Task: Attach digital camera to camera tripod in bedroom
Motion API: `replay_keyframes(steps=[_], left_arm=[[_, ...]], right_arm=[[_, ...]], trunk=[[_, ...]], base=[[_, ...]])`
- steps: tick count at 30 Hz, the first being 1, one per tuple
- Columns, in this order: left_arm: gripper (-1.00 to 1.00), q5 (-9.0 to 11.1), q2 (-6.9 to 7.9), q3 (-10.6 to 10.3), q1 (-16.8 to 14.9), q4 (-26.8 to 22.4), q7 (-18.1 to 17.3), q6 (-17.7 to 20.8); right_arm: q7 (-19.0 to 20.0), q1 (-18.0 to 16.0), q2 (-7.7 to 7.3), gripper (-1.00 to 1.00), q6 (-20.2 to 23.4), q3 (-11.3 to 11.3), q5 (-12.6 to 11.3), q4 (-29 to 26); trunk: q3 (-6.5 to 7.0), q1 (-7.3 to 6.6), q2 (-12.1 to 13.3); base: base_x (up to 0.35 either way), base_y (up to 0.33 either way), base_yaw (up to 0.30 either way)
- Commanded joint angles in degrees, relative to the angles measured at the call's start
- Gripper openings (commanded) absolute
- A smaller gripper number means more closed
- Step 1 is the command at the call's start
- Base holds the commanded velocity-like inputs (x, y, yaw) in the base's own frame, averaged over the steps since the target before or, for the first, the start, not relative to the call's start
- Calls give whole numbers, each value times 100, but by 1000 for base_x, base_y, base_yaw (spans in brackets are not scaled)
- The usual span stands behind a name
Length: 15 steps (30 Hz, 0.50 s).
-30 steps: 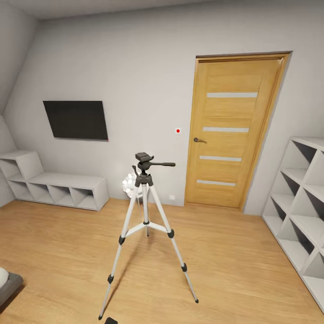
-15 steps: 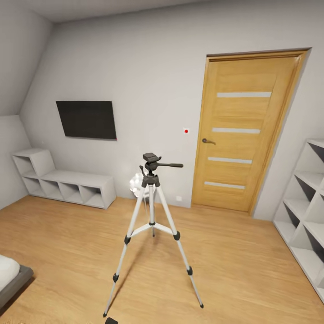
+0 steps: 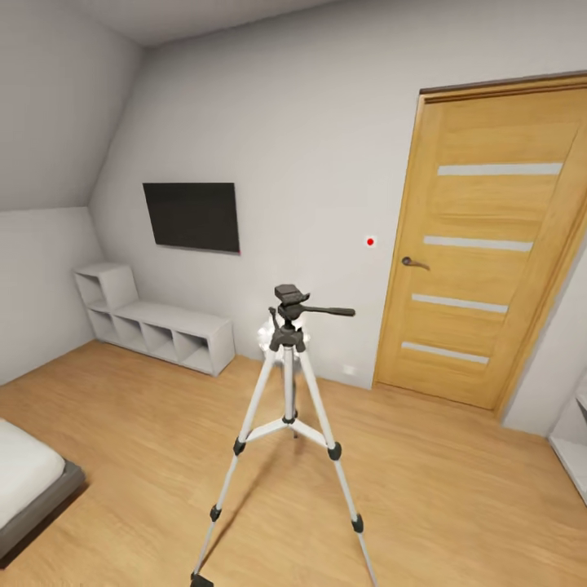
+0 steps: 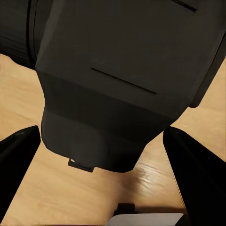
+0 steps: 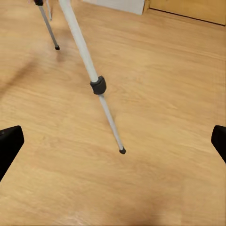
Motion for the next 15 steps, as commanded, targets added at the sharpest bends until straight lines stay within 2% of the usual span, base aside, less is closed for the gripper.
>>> replay_keyframes(steps=[1, 6, 15], left_arm=[[-100, -63, -1, 27, -4, 7, 39, -14], [-100, -63, -1, 27, -4, 7, 39, -13], [-100, -63, -3, 27, -4, 7, 39, -14]], right_arm=[[-18, -1, 3, 100, -12, -46, 61, 3], [-18, -1, 3, 100, -12, -46, 61, 4], [-18, -1, 3, 100, -12, -46, 61, 4]], trunk=[[-4, 3, -5], [-4, 3, -5], [-4, 3, -5]], base=[[55, -296, 288], [9, -308, 288], [-66, -314, 288]])
